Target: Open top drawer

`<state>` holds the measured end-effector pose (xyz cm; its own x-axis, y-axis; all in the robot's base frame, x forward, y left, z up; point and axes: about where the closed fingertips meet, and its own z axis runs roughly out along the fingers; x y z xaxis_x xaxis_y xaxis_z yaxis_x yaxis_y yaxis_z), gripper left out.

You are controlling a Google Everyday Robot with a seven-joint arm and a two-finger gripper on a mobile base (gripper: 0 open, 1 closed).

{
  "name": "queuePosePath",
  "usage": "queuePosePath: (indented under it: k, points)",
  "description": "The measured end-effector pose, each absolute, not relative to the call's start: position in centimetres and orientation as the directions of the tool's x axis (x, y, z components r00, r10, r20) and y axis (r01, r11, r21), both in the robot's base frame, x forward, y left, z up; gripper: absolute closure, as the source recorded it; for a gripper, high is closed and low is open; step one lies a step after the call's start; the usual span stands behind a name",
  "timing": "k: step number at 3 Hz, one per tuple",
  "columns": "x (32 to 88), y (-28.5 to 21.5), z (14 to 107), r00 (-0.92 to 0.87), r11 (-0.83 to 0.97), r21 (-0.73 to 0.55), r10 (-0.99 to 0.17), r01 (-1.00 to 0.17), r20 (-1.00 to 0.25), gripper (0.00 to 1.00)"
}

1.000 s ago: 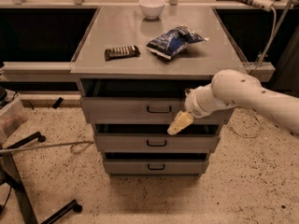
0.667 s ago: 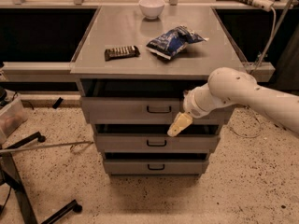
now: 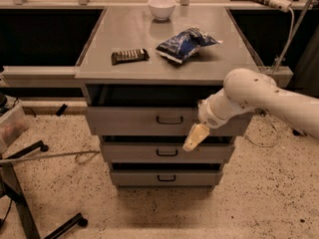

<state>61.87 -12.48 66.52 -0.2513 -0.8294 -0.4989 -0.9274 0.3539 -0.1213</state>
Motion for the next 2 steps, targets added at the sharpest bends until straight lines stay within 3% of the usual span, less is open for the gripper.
queuePosePath:
  k: [2]
  points:
    - [57.2, -13.5, 68.2, -0.275, 0.319, -0.014, -0.838, -0.948, -0.471, 0.0]
